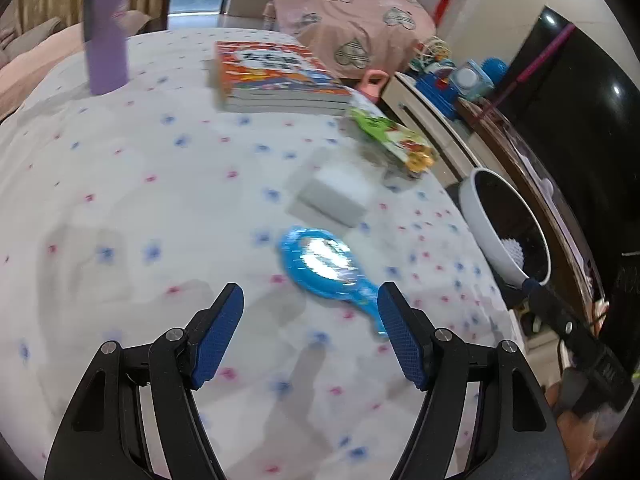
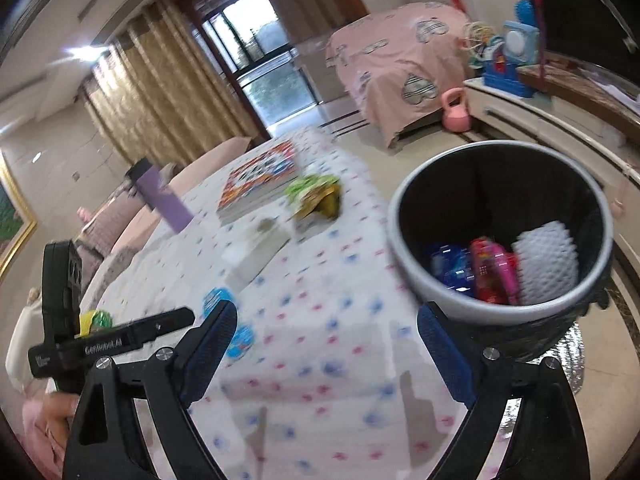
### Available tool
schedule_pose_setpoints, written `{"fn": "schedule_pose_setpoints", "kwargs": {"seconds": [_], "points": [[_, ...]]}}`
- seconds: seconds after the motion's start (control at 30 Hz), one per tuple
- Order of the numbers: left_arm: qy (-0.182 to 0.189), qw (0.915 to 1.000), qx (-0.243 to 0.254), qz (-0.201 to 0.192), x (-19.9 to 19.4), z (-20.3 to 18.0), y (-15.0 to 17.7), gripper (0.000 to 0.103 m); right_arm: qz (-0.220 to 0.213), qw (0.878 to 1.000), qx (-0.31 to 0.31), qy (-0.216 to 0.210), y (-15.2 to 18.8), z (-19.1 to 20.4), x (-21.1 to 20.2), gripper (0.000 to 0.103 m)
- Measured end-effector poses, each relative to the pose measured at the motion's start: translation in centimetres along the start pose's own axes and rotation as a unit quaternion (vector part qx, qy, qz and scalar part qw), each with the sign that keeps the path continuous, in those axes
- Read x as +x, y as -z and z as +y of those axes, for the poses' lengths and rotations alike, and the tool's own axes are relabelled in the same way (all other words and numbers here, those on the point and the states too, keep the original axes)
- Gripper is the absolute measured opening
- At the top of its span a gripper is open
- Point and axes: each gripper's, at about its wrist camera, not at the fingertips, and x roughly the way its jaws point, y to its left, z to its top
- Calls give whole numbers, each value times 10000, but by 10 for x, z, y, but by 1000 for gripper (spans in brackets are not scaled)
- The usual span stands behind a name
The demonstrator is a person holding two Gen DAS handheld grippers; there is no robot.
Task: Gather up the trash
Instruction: 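Move both tools back to the table toward the blue candy package and foam block, then grasp the blue AD candy package with right tool while left tool grasps the white foam block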
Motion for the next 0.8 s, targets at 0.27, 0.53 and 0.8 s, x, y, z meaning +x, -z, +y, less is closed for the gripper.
{"fn": "schedule_pose_setpoints", "kwargs": {"seconds": [0.27,0.53,0.8], "points": [[-138,9994,-308,-82,-6,36,-6,71,328,9959,-751,-376,12,52,33,92],[-243,9986,-468,-75,-4,59,-15,71,845,9823,-1610,-452,20,92,78,62],[-279,9985,-464,-18,6,63,-32,71,1390,9627,-2300,-303,22,109,121,45]]}}
